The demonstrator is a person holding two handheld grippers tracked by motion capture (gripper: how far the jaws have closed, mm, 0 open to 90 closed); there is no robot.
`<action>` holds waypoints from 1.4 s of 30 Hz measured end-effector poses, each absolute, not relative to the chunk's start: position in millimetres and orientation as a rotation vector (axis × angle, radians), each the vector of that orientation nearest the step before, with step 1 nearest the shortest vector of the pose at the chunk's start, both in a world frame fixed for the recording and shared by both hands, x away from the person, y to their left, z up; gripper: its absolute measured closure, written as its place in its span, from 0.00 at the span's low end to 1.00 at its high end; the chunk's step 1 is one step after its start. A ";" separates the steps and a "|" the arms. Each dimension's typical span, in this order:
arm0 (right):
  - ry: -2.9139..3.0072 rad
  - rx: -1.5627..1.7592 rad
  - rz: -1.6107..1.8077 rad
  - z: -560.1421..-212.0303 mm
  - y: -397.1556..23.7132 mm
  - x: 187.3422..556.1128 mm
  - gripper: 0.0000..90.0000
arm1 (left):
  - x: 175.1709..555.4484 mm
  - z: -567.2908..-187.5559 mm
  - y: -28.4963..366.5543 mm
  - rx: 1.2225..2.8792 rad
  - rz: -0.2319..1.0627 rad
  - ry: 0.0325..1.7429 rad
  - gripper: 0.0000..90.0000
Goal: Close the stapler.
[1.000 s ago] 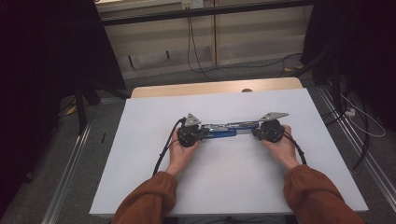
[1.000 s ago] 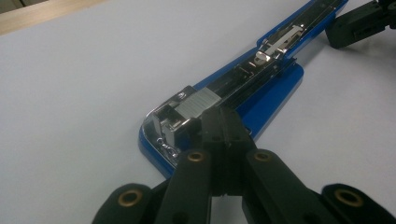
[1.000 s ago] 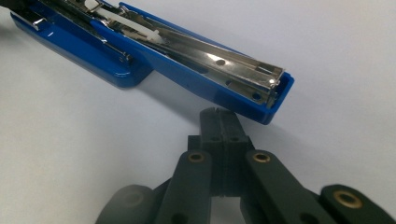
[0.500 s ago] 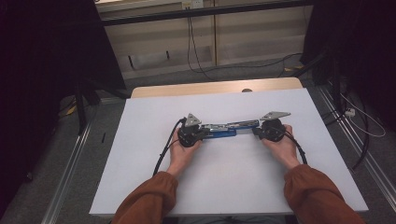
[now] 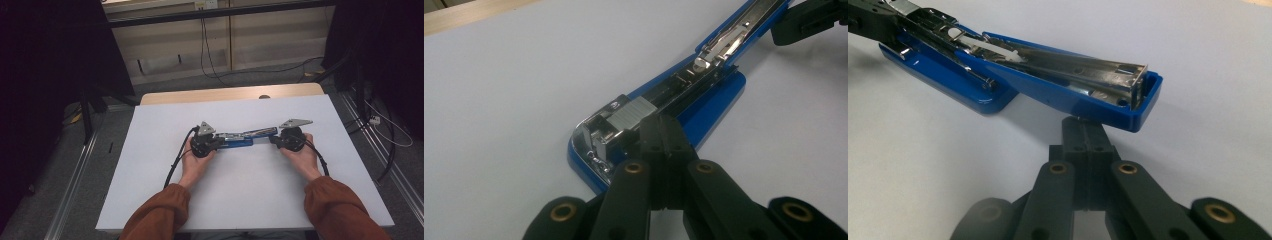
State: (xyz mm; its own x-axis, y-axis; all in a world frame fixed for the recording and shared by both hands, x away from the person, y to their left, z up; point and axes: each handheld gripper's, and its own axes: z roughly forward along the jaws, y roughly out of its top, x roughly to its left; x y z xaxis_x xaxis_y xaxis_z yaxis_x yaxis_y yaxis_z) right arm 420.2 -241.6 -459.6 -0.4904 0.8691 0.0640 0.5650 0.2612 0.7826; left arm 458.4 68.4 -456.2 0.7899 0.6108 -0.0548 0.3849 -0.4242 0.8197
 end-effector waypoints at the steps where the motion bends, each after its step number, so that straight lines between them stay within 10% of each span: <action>1: 2.156 1.303 1.098 -459.3 -241.6 420.3 1.00 | 458.4 -456.0 68.4 2.070 0.317 0.736 1.00; 25: 2.093 1.220 1.236 -451.5 -238.6 417.0 0.99 | 453.9 -454.7 68.8 2.079 0.322 0.736 0.99; 42: 2.049 1.272 1.309 -447.9 -244.9 414.3 0.53 | 443.8 -437.4 82.1 2.063 0.316 0.752 0.72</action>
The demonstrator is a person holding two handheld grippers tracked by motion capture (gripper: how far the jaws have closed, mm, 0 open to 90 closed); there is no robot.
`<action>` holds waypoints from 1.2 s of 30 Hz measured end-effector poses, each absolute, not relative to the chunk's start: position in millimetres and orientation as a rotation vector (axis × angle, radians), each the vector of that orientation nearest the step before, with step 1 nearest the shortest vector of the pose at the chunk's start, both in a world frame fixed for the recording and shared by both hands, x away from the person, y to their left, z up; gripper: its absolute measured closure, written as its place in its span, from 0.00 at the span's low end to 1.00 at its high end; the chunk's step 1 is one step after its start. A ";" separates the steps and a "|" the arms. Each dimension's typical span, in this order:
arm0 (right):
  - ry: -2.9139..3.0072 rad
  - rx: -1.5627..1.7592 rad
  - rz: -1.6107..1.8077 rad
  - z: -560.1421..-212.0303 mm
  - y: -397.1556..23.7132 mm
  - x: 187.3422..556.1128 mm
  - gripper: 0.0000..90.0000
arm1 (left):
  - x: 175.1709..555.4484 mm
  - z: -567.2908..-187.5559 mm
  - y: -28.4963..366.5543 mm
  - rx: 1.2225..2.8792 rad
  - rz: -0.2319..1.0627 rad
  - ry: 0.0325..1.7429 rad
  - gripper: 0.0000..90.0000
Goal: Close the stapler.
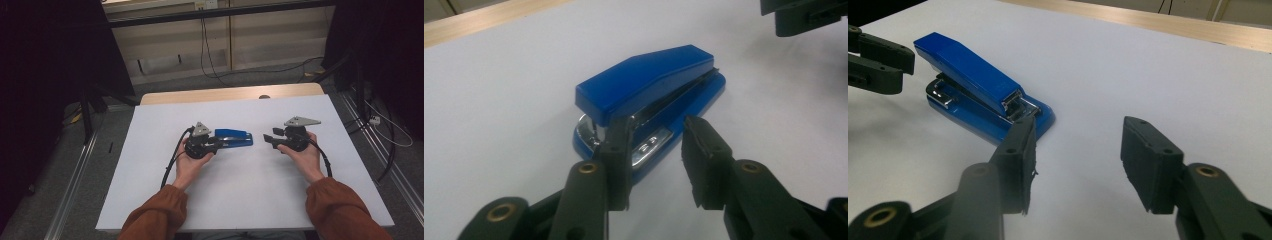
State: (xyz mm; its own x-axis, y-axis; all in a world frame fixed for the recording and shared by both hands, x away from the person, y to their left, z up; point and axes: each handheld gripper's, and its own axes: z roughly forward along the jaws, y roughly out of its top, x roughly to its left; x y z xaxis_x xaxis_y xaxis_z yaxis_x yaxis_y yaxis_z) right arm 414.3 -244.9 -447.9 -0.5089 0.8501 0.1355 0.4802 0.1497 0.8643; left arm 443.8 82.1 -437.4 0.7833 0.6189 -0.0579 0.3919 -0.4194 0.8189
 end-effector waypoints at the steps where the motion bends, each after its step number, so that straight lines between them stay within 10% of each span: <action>1: 2.046 1.269 1.311 -447.6 -244.8 414.2 0.50 | 443.7 -437.5 83.1 2.063 0.329 0.756 0.71; 9: 2.002 1.303 1.305 -447.5 -241.1 412.9 0.18 | 445.8 -438.3 87.7 2.021 0.389 0.820 0.31; 15: 1.996 1.301 1.330 -445.5 -241.3 410.9 0.11 | 446.6 -436.4 89.3 2.012 0.426 0.829 0.09; 36: 1.882 1.277 1.283 -439.7 -246.7 383.7 0.03 | 425.1 -427.9 103.6 1.962 0.430 0.785 0.04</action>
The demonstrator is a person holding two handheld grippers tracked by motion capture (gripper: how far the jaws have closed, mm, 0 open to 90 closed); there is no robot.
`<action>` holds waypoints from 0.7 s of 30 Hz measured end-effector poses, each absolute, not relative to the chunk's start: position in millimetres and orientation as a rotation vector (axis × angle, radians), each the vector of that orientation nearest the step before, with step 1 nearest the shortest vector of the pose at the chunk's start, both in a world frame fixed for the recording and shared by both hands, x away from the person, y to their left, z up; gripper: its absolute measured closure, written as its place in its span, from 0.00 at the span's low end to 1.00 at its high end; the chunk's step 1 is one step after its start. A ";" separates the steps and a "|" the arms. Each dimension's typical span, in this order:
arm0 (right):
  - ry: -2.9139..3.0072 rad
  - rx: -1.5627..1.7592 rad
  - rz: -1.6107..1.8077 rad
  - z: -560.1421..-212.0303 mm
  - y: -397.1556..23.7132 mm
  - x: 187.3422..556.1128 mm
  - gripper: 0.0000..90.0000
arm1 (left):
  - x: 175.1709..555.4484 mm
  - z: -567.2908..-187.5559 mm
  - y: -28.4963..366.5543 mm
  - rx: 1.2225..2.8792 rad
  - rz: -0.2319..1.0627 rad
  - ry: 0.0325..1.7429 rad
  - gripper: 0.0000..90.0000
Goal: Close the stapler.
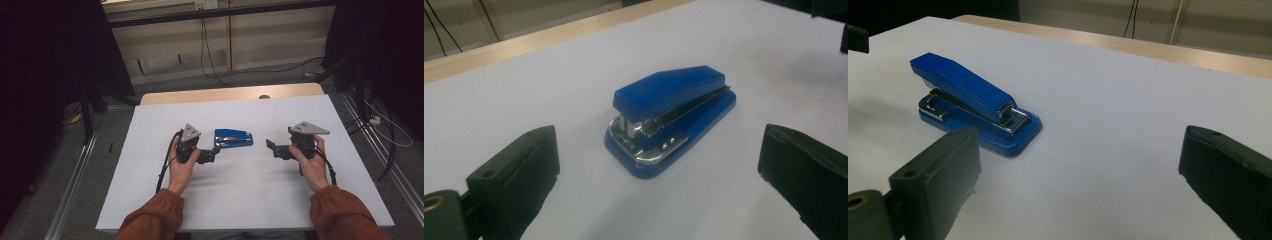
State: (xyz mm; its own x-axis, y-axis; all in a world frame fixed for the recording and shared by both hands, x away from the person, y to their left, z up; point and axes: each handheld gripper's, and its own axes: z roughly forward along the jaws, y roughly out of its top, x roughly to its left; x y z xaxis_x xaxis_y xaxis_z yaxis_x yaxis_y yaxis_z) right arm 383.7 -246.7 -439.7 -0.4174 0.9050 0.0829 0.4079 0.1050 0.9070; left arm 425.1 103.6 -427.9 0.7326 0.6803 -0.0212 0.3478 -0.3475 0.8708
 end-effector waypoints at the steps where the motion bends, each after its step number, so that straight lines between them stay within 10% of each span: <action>1: 1.874 1.270 1.277 -439.1 -247.4 382.1 0.03 | 423.4 -427.4 104.5 1.963 0.443 0.781 0.04; 21: 1.830 1.222 1.263 -436.6 -248.2 355.7 0.03 | 395.2 -424.2 143.4 1.881 0.490 0.827 0.04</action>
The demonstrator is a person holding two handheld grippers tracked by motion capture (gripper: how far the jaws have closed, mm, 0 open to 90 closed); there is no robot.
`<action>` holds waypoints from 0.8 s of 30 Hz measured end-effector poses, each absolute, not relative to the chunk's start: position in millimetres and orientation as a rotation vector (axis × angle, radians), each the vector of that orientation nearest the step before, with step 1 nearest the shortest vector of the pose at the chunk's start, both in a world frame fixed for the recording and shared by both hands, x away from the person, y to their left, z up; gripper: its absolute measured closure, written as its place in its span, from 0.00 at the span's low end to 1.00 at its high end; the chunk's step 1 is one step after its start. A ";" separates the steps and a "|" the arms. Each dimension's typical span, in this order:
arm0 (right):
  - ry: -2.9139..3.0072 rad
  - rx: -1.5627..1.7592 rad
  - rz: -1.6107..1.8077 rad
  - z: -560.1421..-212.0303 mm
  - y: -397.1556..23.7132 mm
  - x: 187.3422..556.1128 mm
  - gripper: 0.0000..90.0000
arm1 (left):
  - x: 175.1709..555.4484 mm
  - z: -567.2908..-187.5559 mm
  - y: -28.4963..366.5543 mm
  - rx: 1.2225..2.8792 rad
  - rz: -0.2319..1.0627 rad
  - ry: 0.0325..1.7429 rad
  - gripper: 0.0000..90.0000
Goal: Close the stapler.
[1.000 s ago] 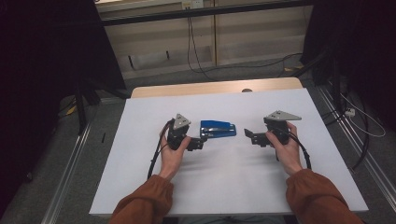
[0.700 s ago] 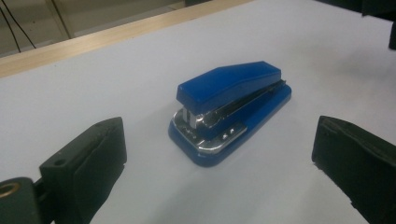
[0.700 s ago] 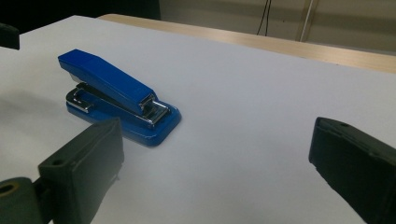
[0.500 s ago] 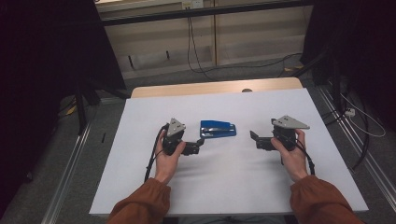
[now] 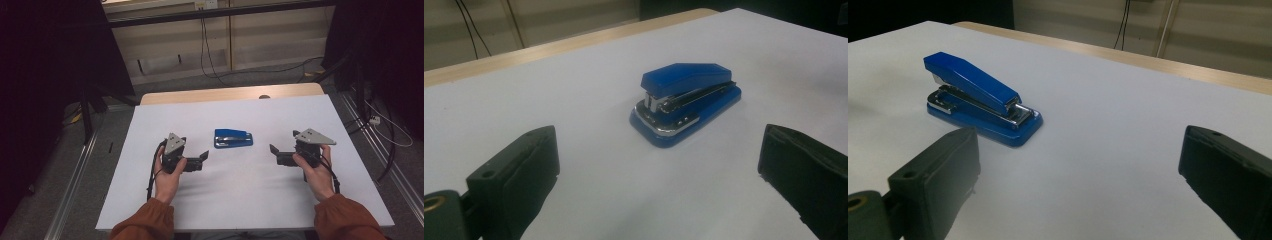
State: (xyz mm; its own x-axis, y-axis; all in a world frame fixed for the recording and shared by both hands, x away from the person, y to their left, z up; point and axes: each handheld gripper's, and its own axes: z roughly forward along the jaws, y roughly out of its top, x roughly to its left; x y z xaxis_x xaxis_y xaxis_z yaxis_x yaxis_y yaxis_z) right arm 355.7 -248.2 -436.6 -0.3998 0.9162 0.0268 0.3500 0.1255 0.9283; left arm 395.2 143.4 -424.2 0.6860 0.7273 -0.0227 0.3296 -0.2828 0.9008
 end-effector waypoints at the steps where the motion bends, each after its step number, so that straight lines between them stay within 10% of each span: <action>1: 1.826 1.221 1.262 -436.8 -249.1 353.9 0.03 | 394.1 -424.0 144.7 1.884 0.492 0.823 0.04; 24: 1.736 1.228 1.271 -433.1 -272.0 311.8 0.03 | 354.1 -415.0 191.9 1.821 0.631 0.862 0.03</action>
State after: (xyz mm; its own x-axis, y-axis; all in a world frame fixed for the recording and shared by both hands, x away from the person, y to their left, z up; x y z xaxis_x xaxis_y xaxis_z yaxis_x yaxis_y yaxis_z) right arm 311.8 -272.0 -433.1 -0.3485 0.9370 0.0225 0.3047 0.0906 0.9481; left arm 354.1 191.9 -415.0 0.6120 0.7898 0.0407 0.2770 -0.2623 0.9244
